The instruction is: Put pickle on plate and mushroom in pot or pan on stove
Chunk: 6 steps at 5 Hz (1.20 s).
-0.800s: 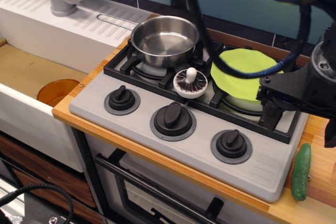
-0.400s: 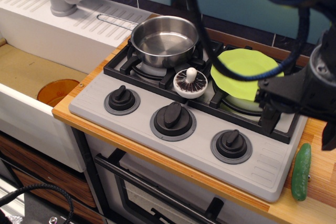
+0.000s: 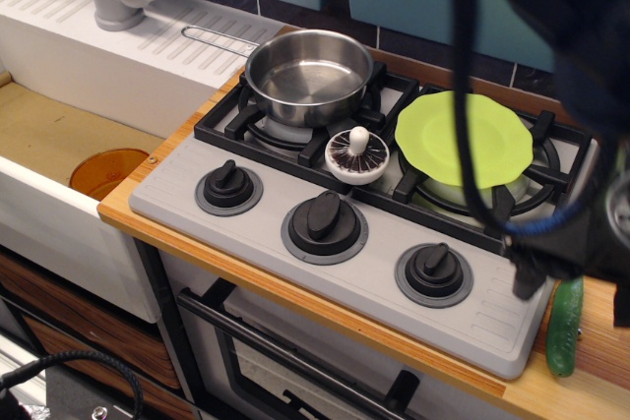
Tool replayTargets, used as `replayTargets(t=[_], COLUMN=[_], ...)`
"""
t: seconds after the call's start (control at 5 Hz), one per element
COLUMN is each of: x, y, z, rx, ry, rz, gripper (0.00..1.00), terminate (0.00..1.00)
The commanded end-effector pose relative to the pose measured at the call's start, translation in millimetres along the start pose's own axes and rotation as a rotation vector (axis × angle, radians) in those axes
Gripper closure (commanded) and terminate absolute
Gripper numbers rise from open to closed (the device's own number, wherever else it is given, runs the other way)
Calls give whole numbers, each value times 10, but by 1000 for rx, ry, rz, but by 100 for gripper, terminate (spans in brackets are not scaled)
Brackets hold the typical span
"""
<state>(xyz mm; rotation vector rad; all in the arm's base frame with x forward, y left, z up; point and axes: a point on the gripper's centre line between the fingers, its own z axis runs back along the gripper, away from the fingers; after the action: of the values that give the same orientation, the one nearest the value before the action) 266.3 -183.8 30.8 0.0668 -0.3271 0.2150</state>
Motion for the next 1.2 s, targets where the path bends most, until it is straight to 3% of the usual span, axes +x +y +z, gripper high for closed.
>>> replayTargets(t=[0.0, 0.8, 1.0], x=[71, -63, -63], y=[-179, -292, -290], z=[-100, -267, -275], rx=[-46, -50, -49], ry=[-71, -87, -82], rz=[31, 66, 68], gripper=[0, 0, 100], terminate=[0, 0, 0])
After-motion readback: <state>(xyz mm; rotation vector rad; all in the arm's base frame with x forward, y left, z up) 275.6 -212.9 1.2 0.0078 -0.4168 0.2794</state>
